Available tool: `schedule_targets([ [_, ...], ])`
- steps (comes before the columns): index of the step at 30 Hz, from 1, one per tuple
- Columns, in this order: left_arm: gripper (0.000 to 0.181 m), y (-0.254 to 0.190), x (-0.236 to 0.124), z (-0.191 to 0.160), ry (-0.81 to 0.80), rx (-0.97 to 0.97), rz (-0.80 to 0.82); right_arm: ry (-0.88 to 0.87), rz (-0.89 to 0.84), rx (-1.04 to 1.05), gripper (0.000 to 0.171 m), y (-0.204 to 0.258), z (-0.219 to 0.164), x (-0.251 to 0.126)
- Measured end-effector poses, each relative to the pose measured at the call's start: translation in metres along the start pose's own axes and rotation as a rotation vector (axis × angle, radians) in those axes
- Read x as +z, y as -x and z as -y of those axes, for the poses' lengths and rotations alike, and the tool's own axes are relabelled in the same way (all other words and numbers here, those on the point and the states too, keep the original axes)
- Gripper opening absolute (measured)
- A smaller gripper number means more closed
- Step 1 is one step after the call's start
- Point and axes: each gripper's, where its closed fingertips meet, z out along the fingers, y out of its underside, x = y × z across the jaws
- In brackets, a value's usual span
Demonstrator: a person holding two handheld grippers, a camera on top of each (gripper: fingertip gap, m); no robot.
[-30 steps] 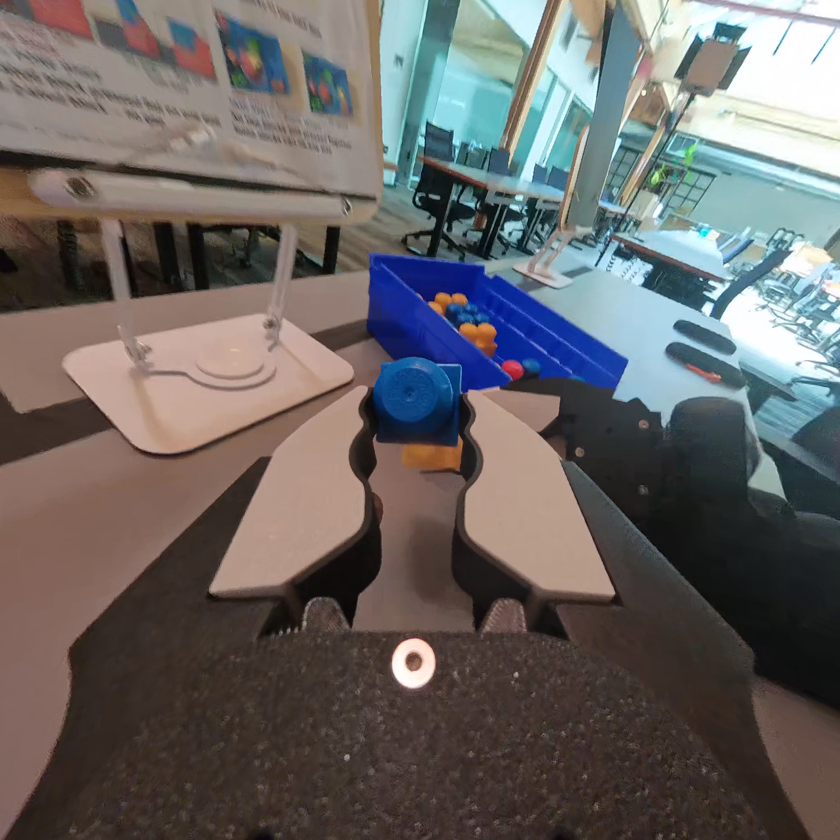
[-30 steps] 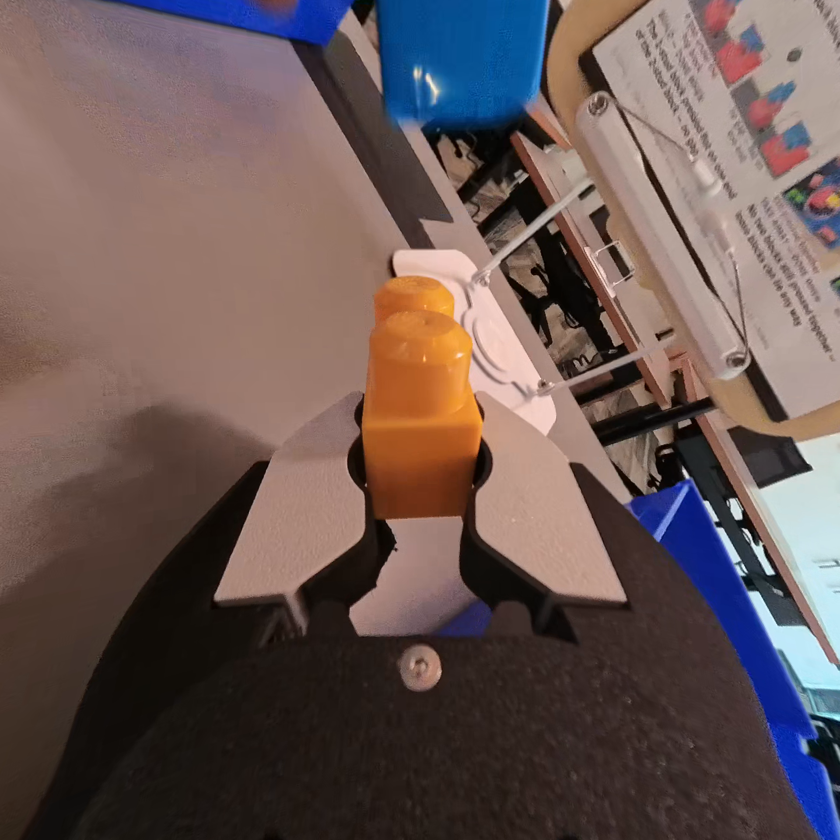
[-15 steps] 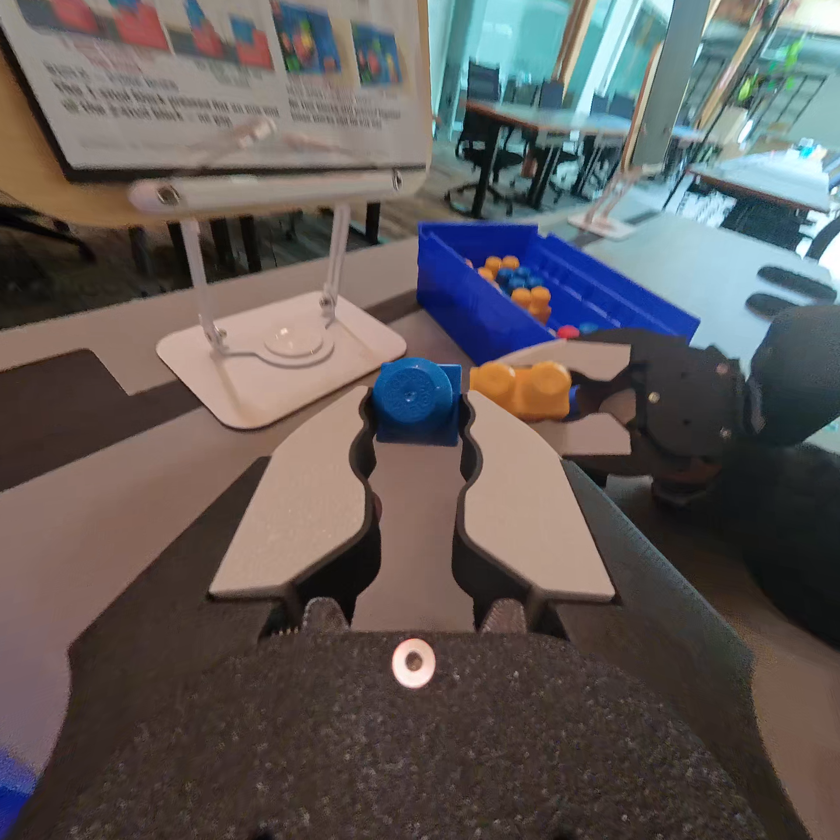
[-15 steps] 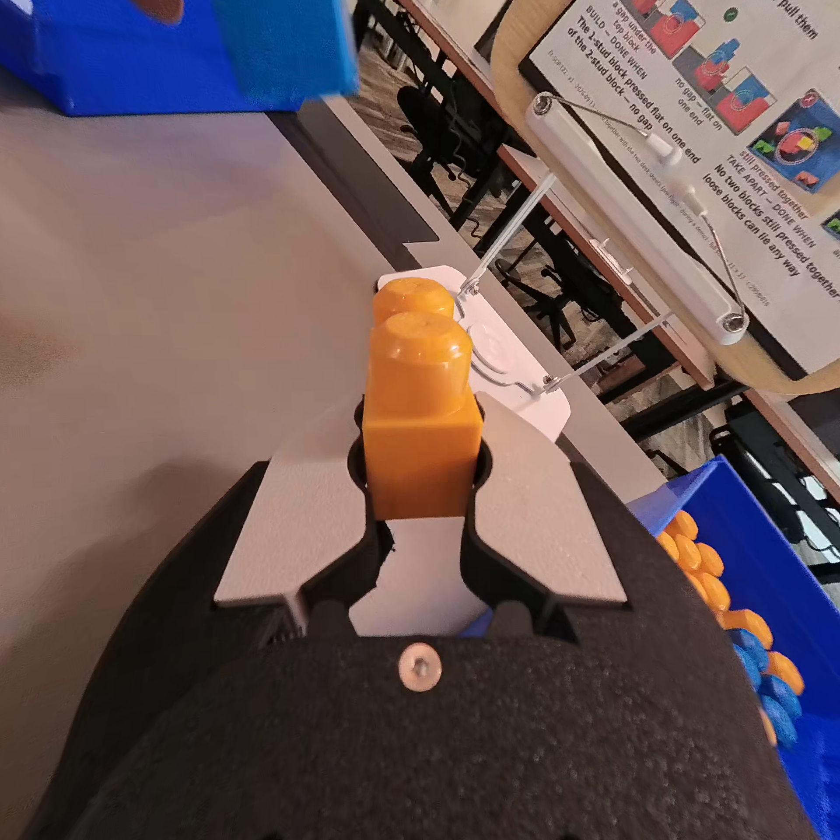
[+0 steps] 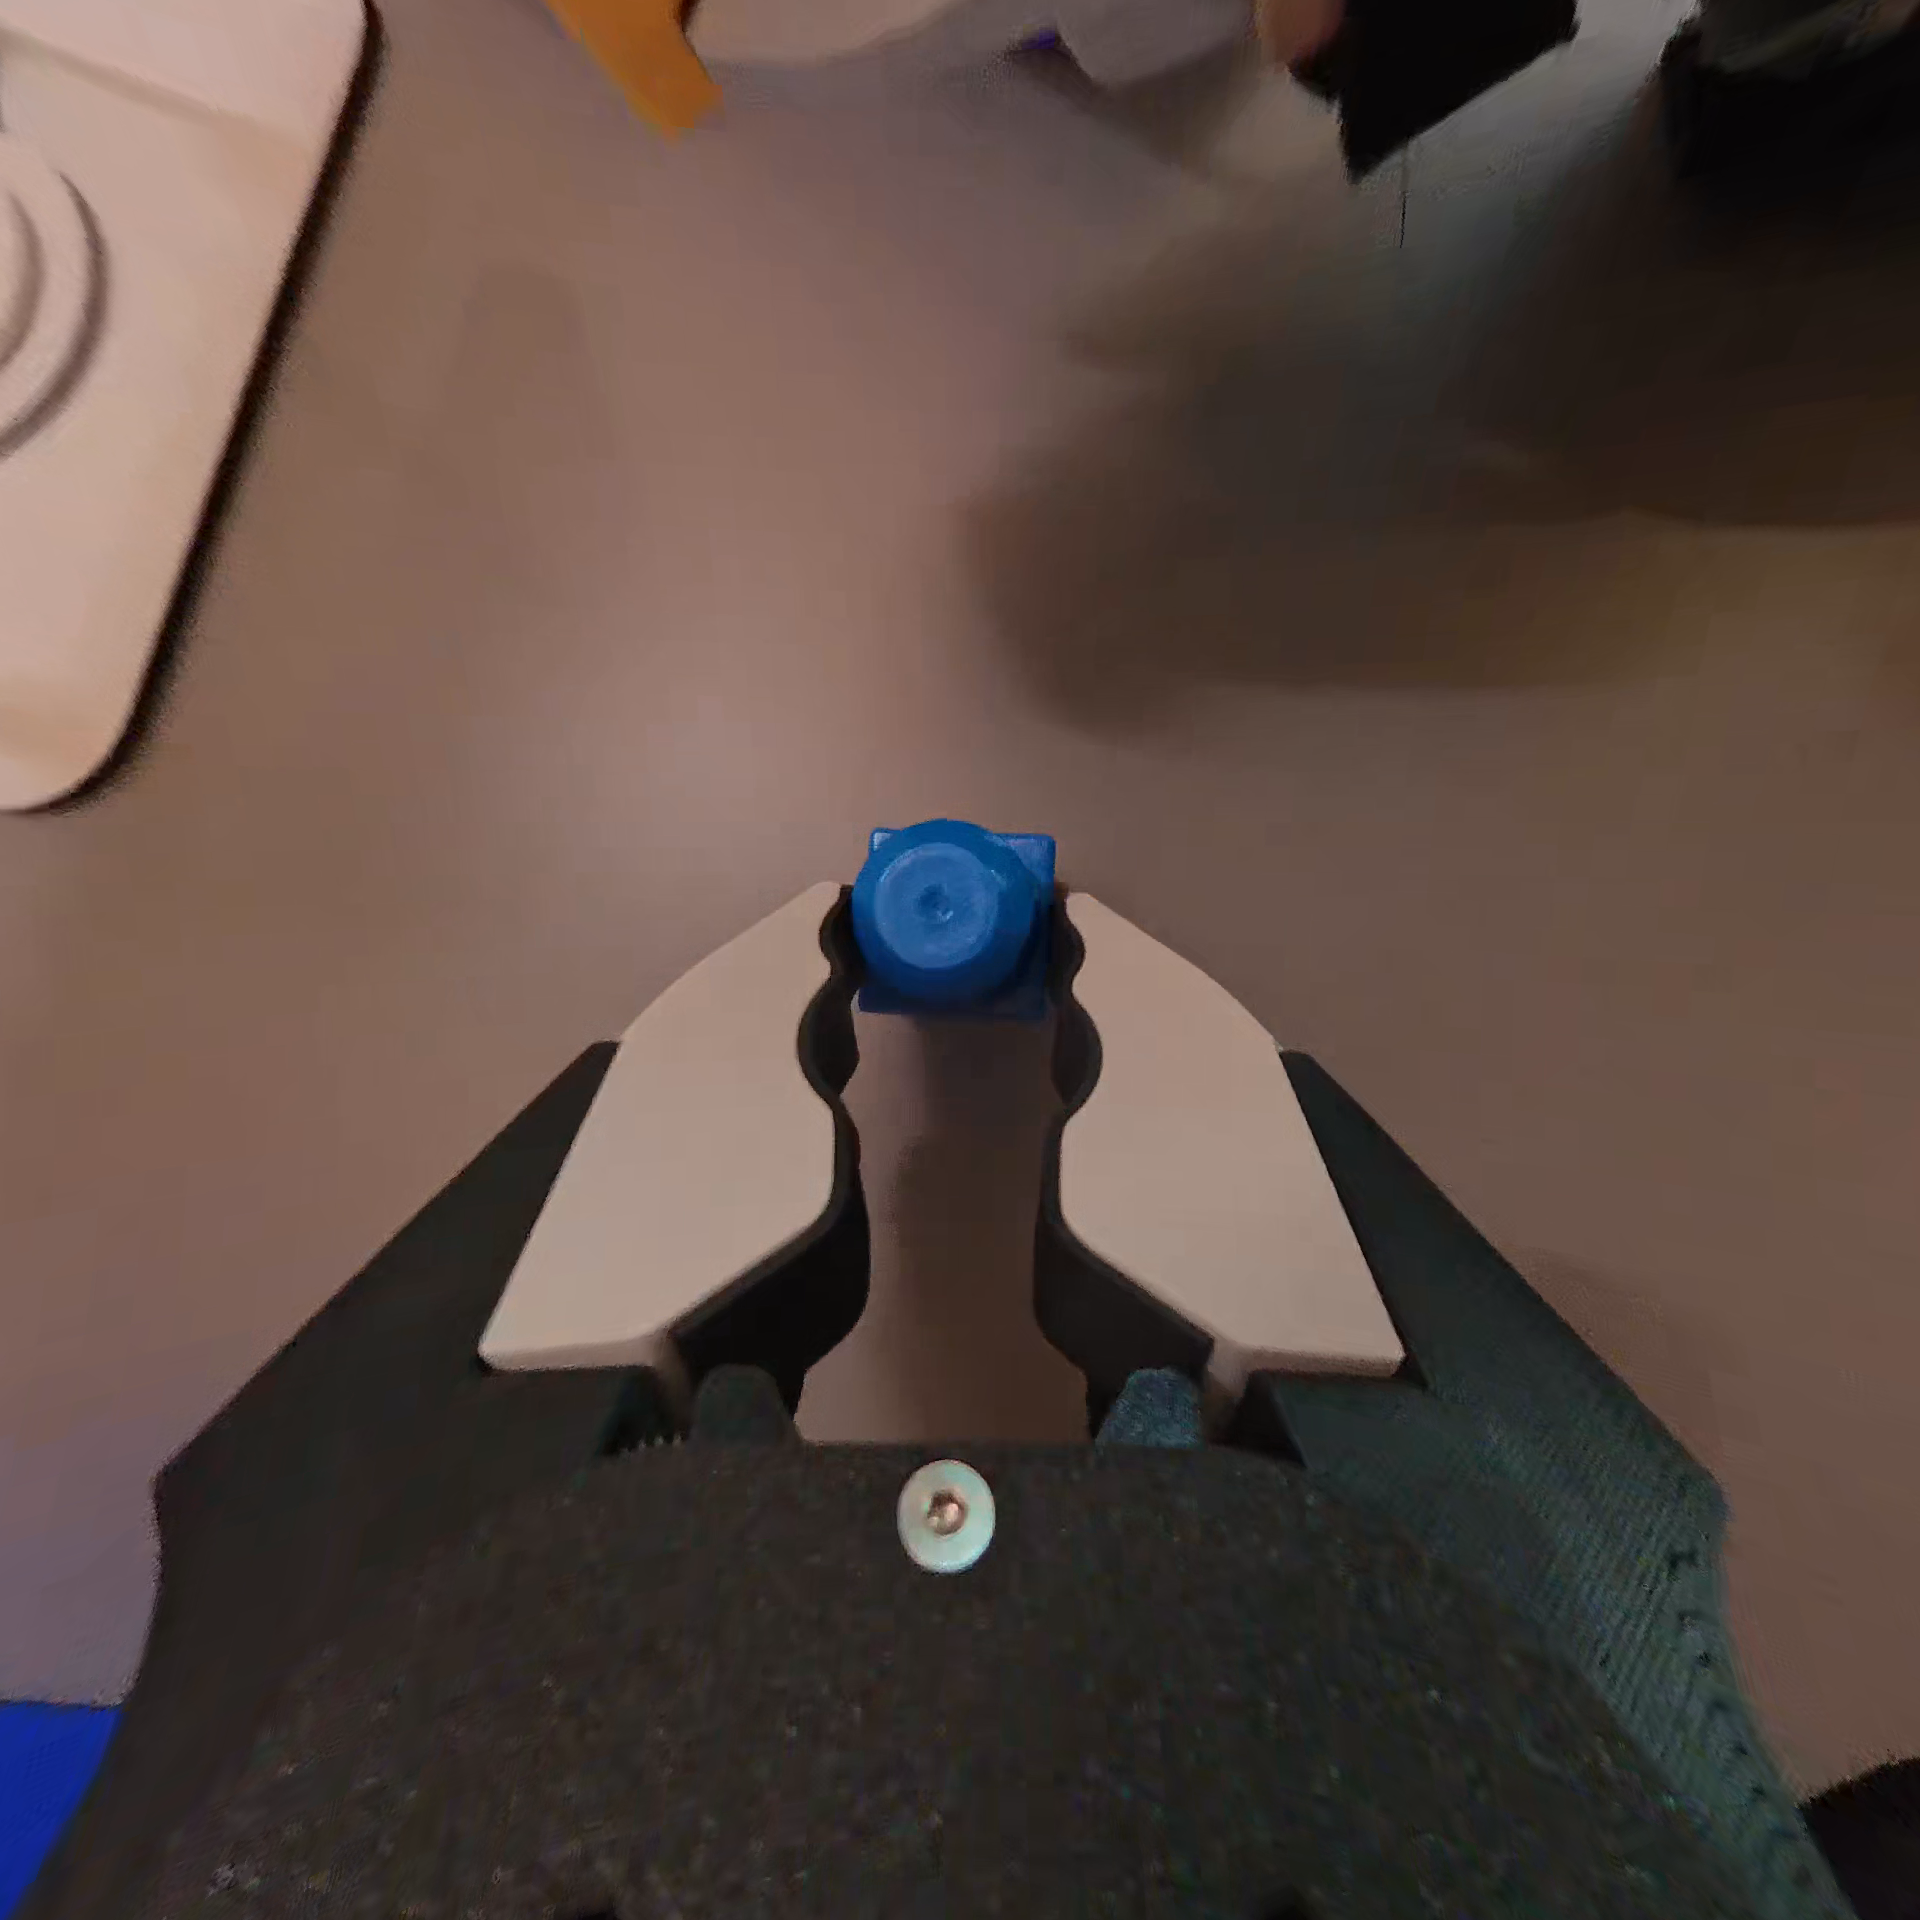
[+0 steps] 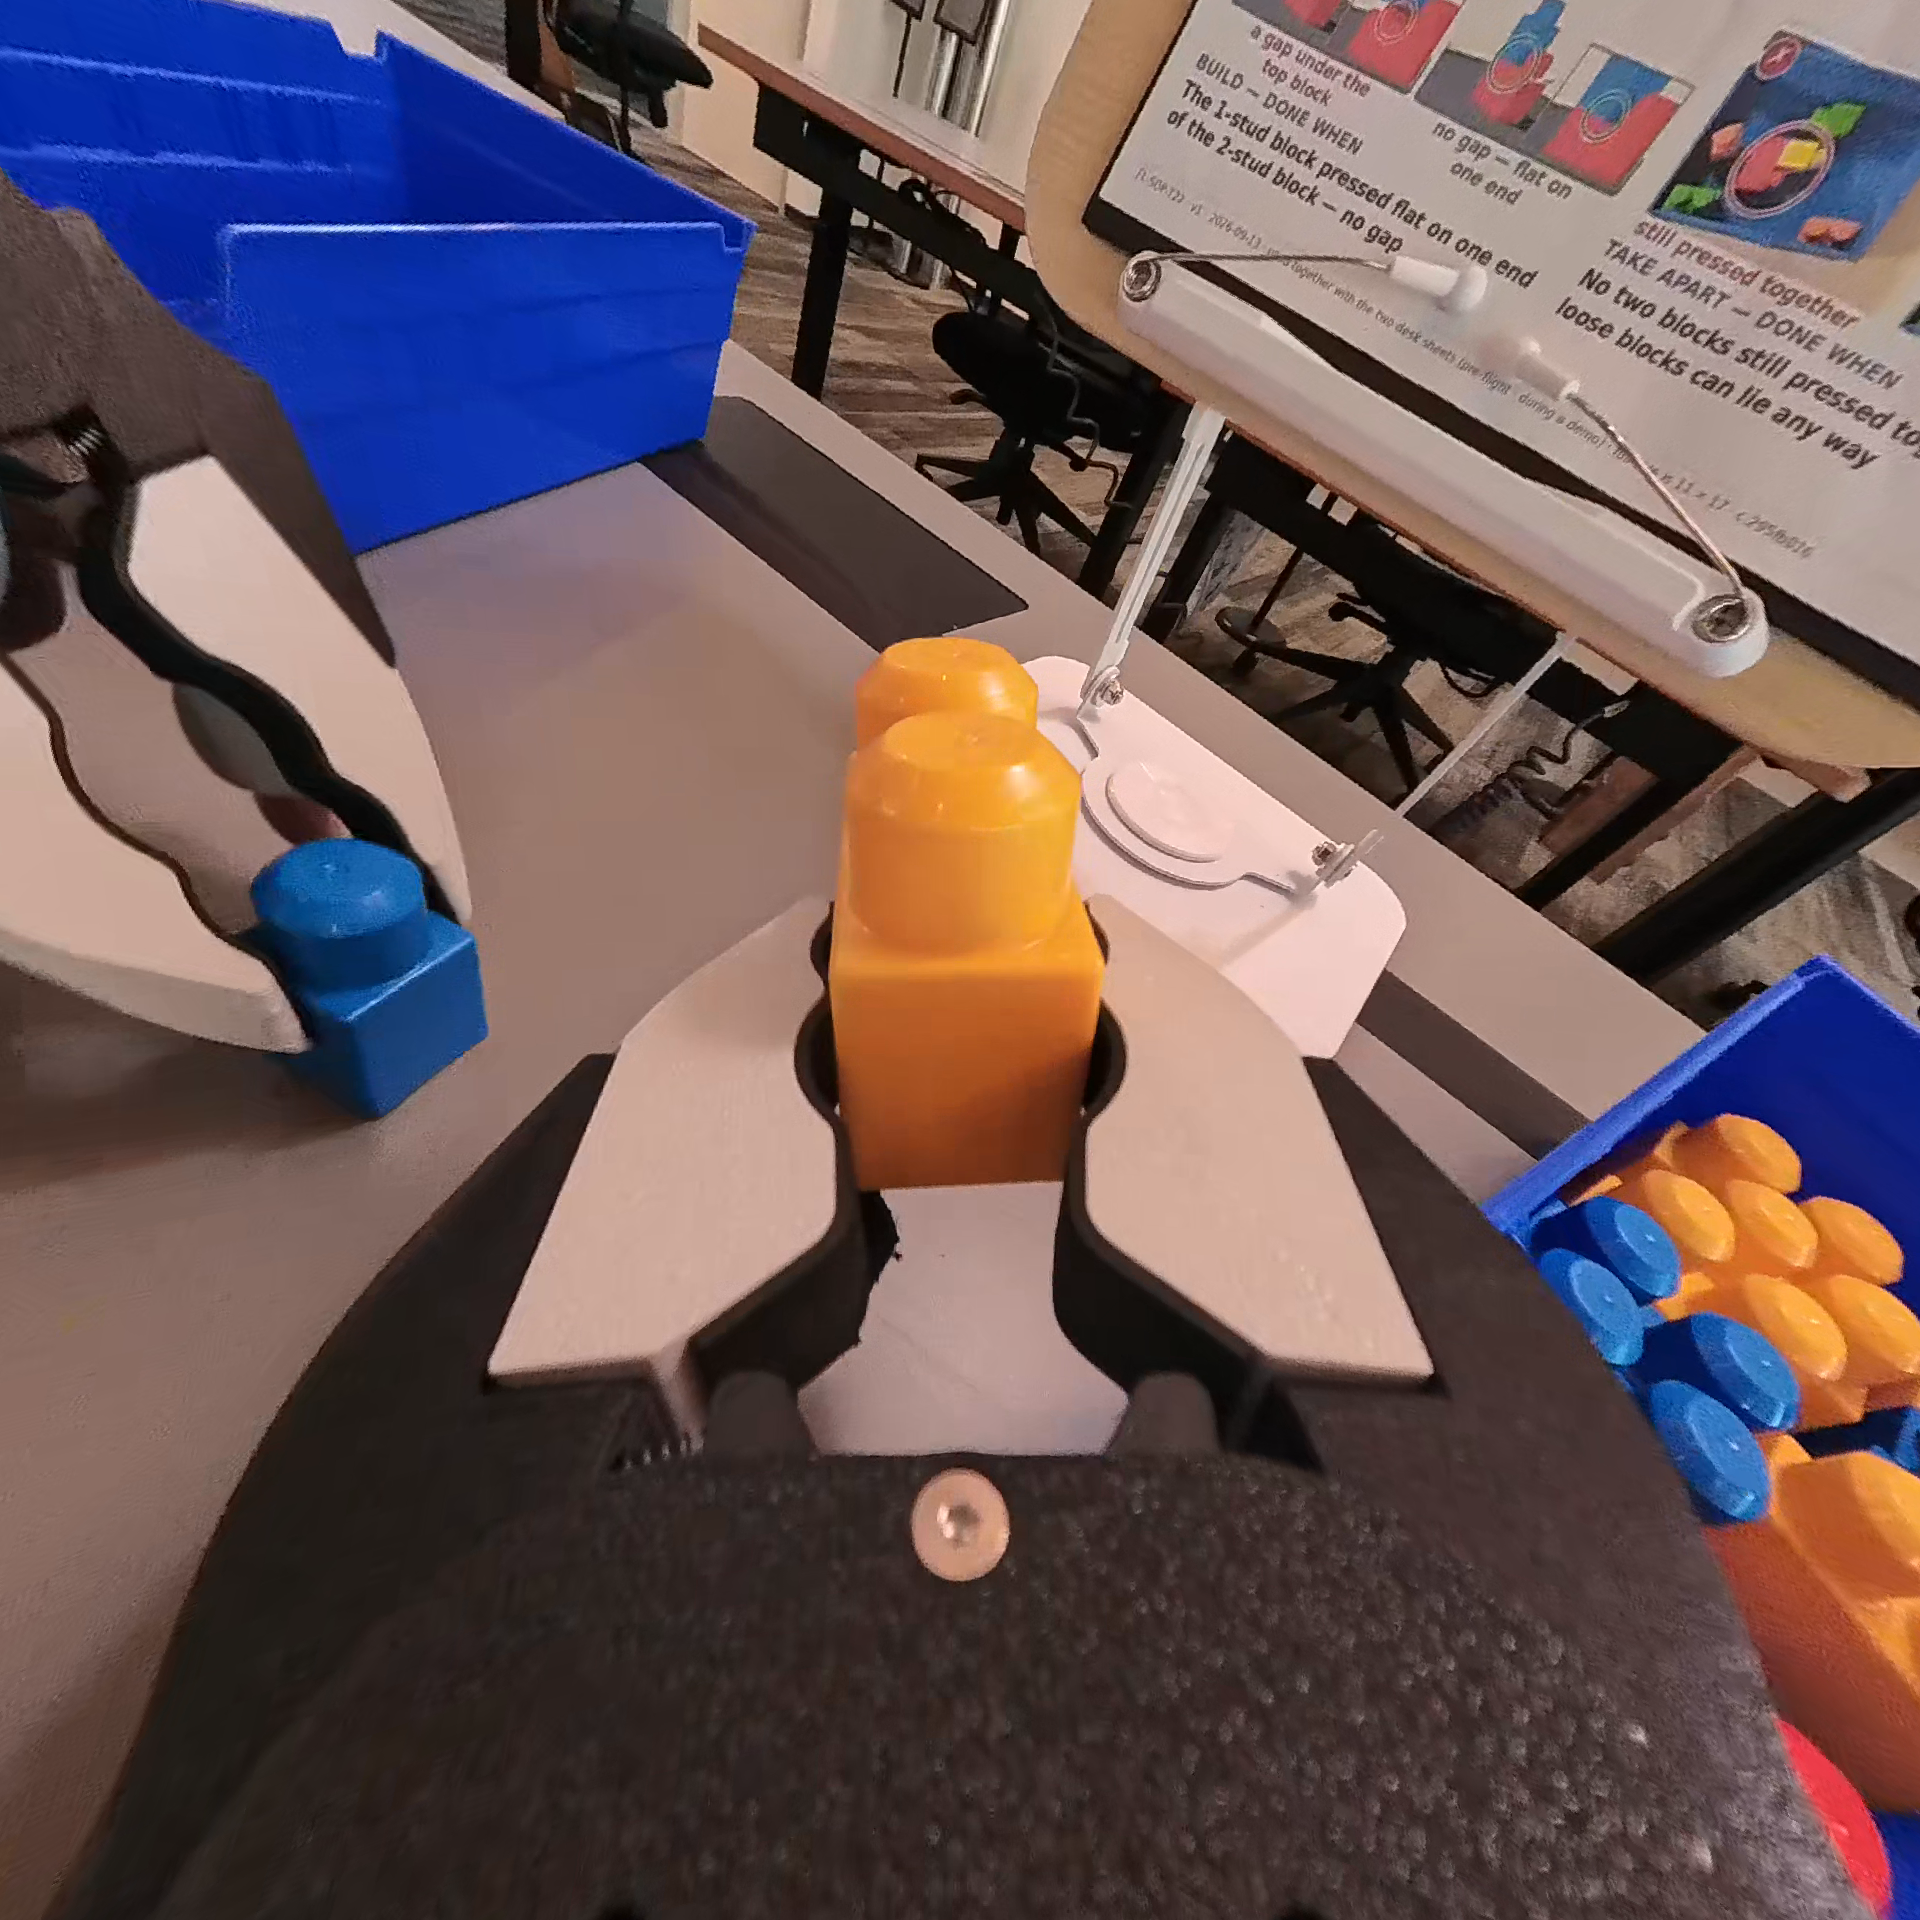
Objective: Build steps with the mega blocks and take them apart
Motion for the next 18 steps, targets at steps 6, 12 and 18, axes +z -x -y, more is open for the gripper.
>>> schedule_targets([
  [6,0.044,0.000,0.001,0.001,-0.031,0.008,-0.008,-0.002,0.001,-0.001,0.041,0.000,0.000,-0.001],
  [12,0.063,0.008,-0.031,0.039,-0.327,-0.061,-0.046,-0.155,0.163,0.148,0.041,0.013,0.023,-0.010],
  [18,0.050,-0.001,-0.079,0.085,-0.781,-0.233,-0.280,-0.515,0.619,0.546,0.041,0.040,0.081,-0.054],
])
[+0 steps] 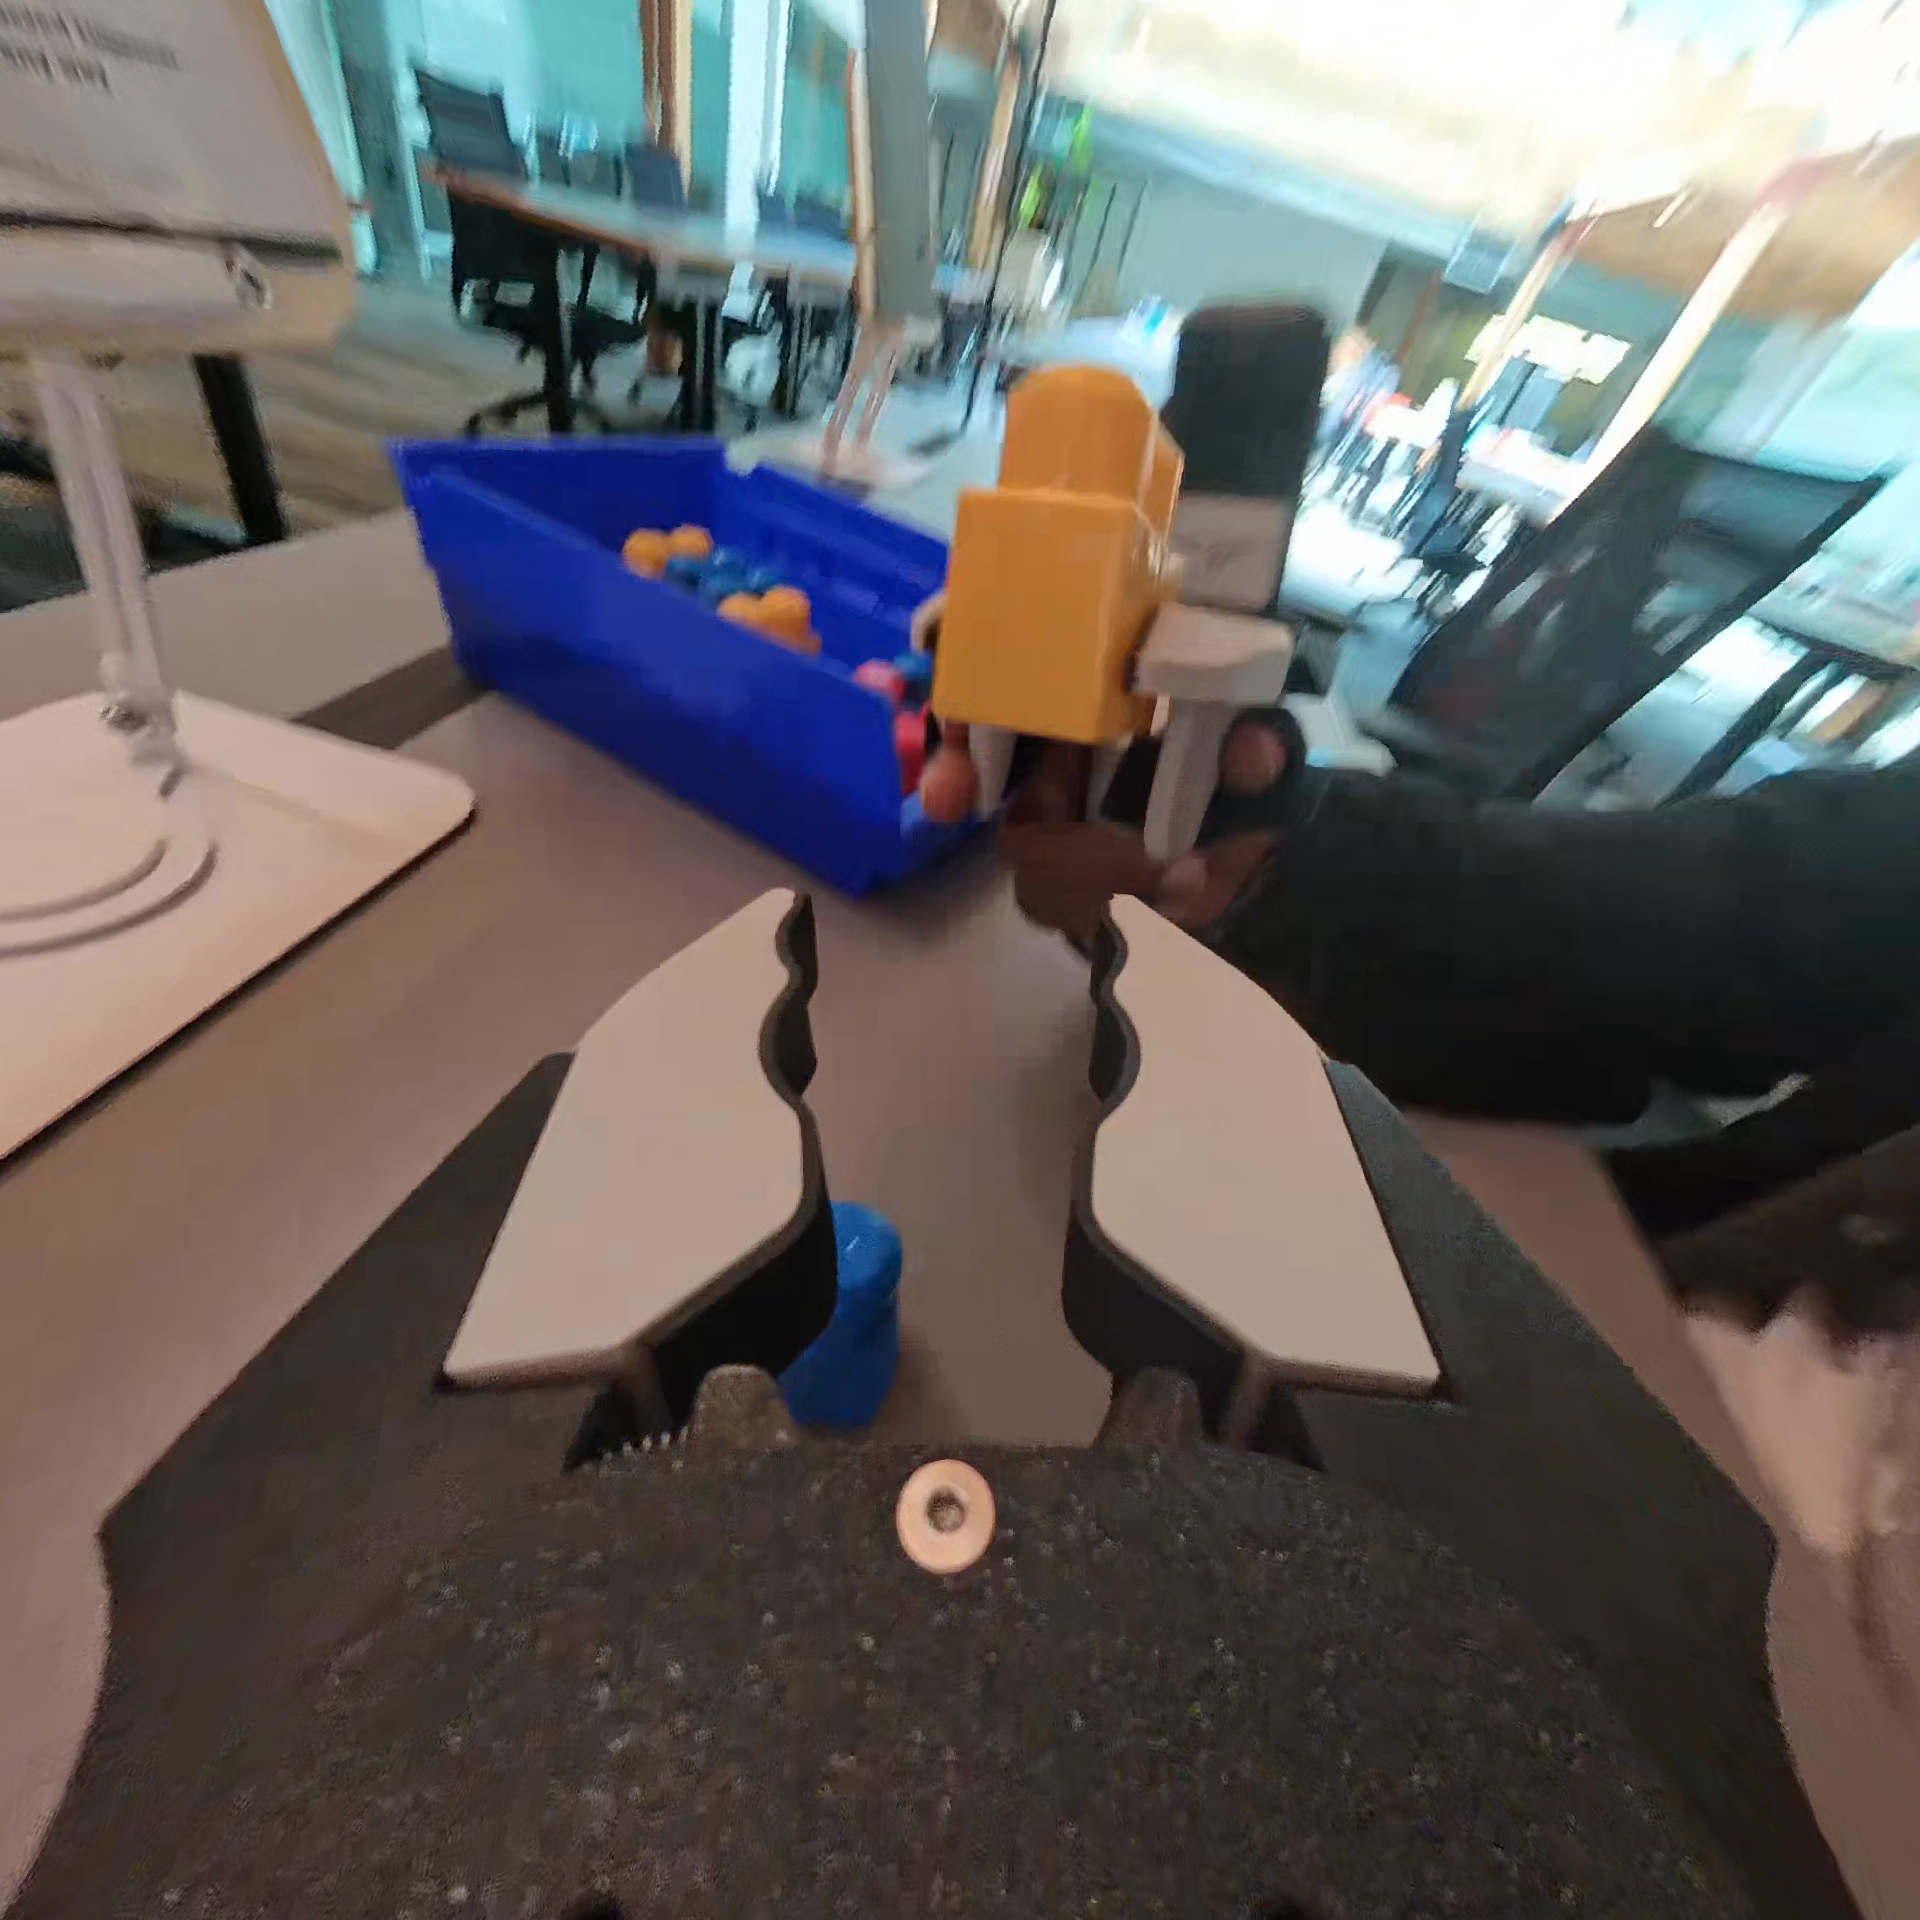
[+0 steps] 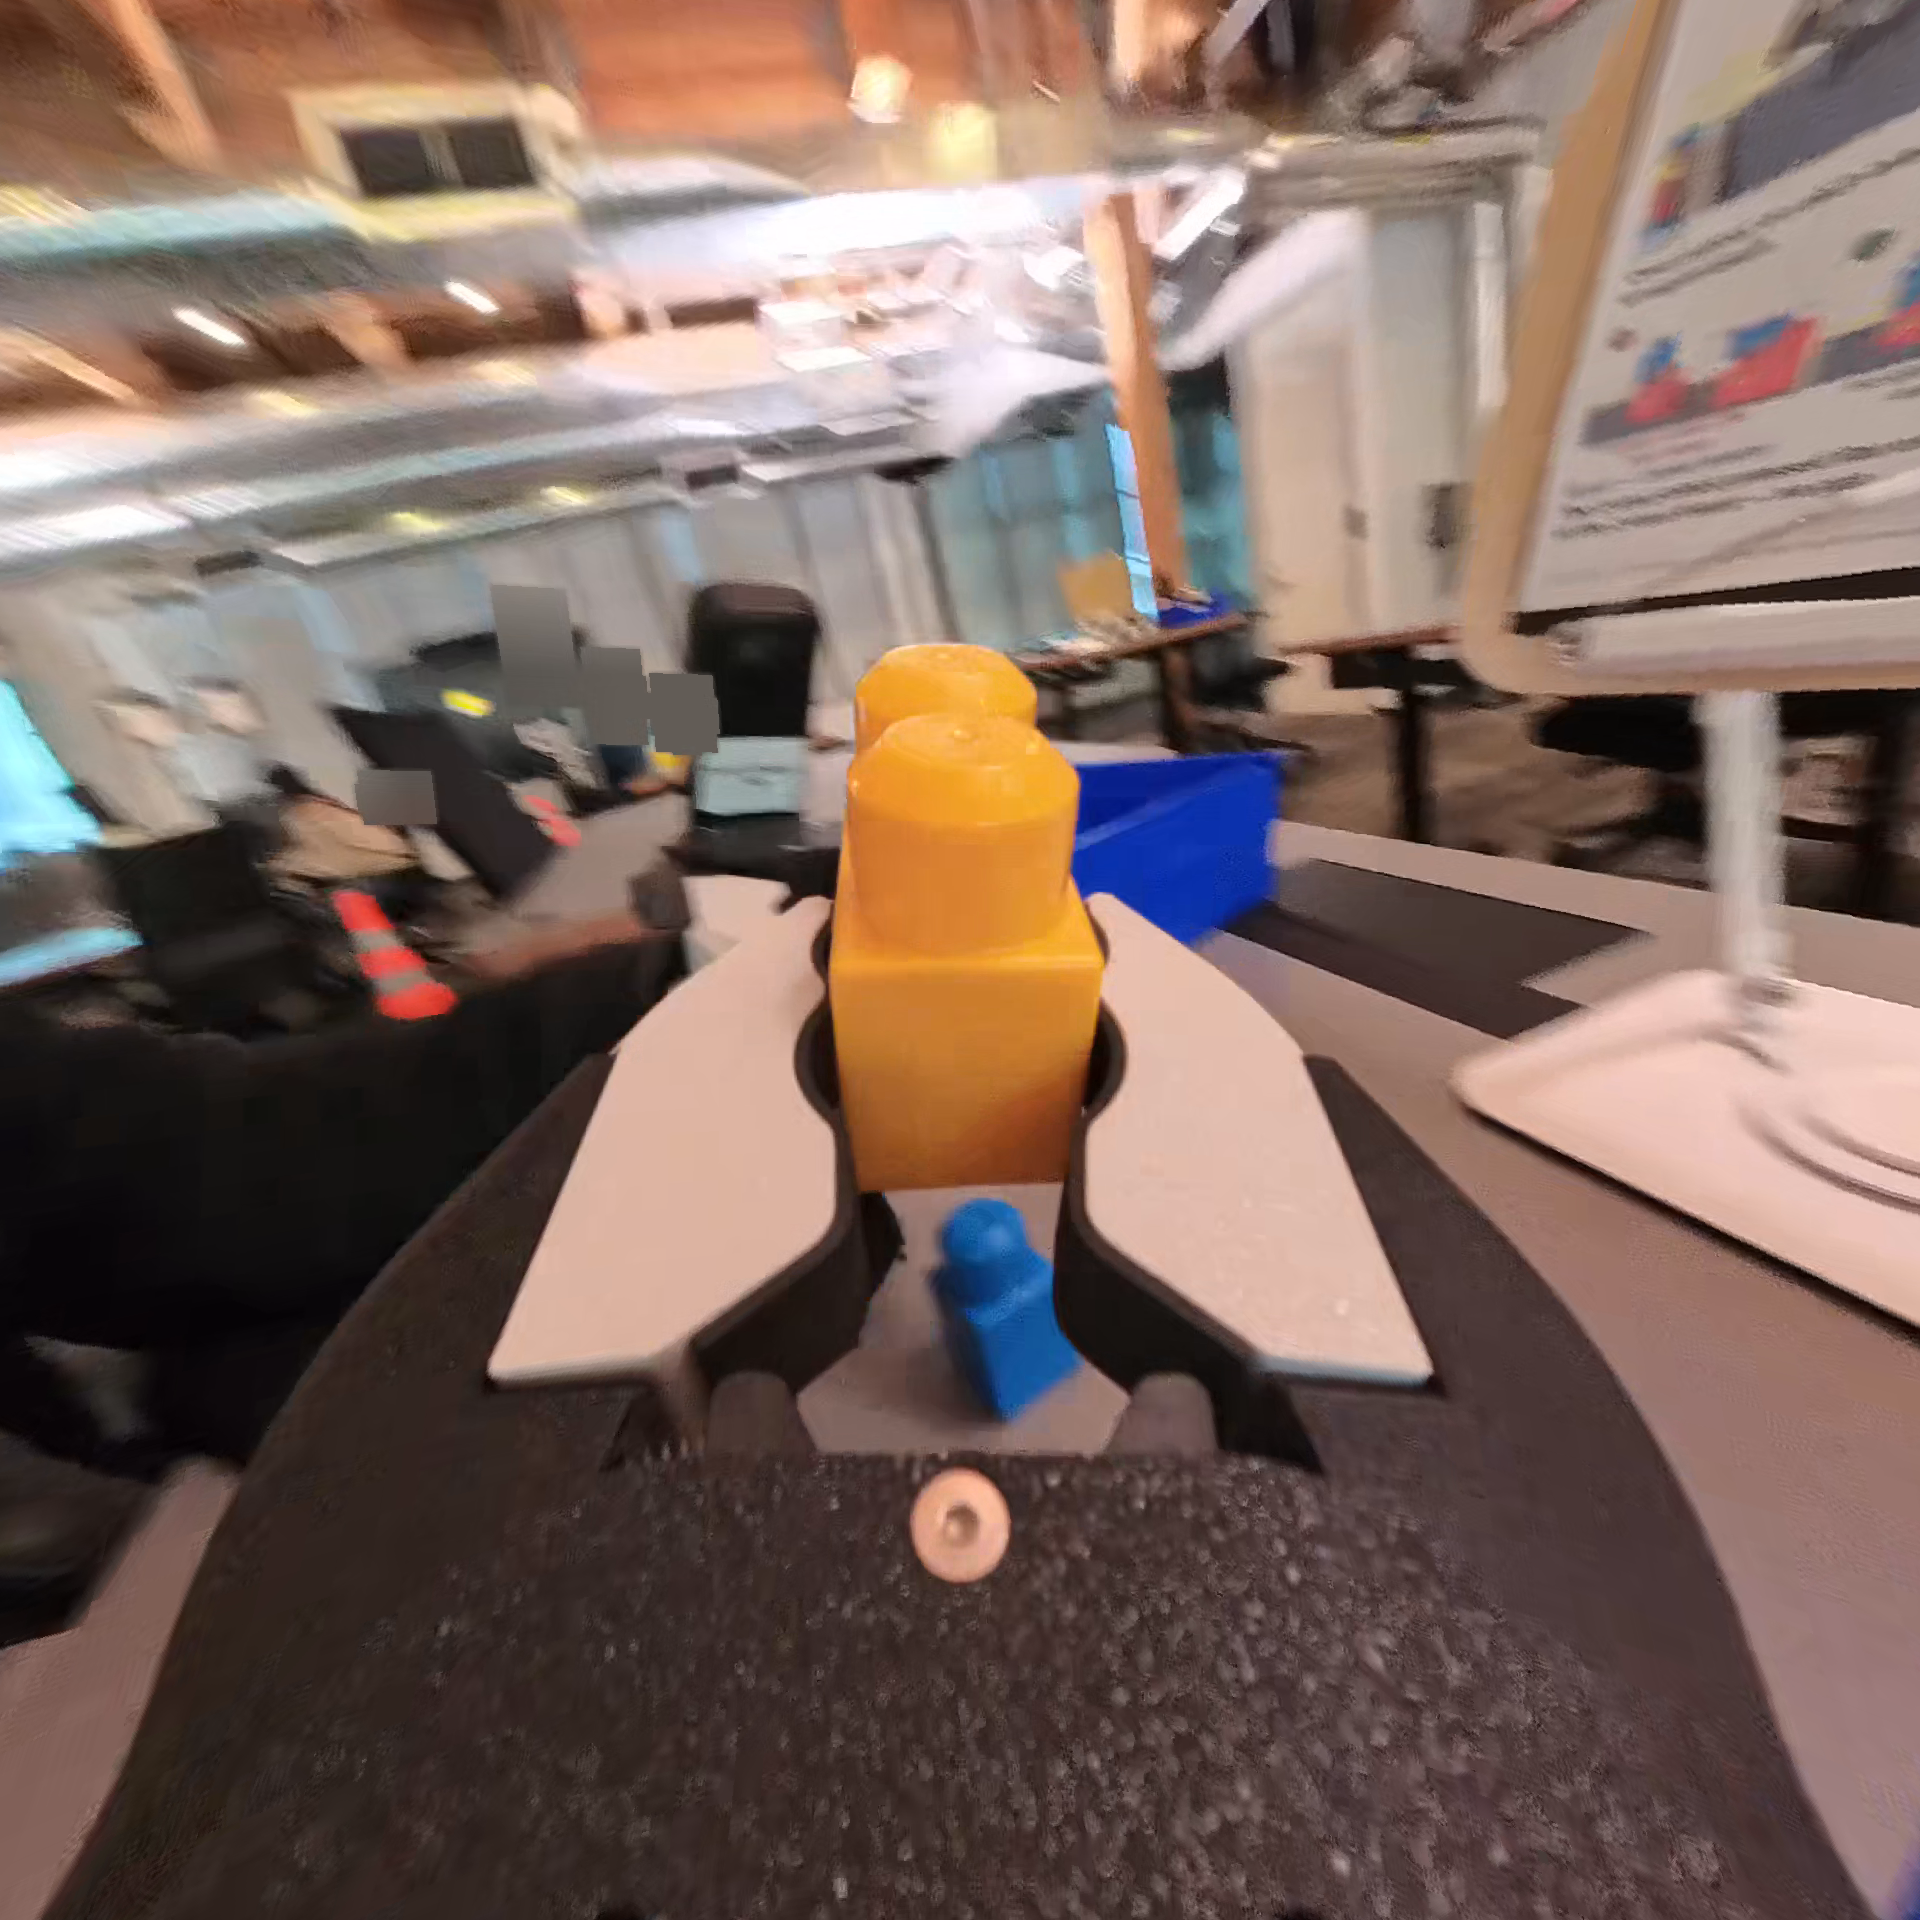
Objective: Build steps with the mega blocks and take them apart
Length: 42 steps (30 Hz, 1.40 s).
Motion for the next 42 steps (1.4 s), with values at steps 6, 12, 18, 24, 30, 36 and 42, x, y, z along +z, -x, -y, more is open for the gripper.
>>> schedule_targets([
  [6,0.048,-0.029,0.005,0.020,-0.118,-0.005,-0.121,-0.027,0.173,0.068,0.041,0.031,-0.003,0.009],
  [12,0.041,-0.042,0.010,0.018,-0.108,0.007,-0.175,0.004,0.157,0.039,0.041,0.030,-0.010,0.011],
  [18,0.035,-0.040,0.010,0.016,-0.094,0.023,-0.156,0.018,0.164,0.024,0.041,0.031,-0.012,0.011],
  [24,0.035,-0.038,0.003,0.001,0.026,0.091,-0.158,0.185,0.162,-0.062,0.042,0.031,-0.027,0.008],
  [30,0.035,-0.026,-0.011,-0.035,0.279,0.181,-0.119,0.423,0.155,-0.218,0.045,0.026,-0.039,-0.017],
  [36,0.036,-0.034,-0.004,-0.048,0.342,0.211,-0.147,0.566,0.173,-0.274,0.043,0.033,-0.066,-0.016],
  [42,0.035,-0.035,-0.005,-0.047,0.339,0.219,-0.150,0.579,0.184,-0.237,0.032,0.035,-0.072,-0.013],
])
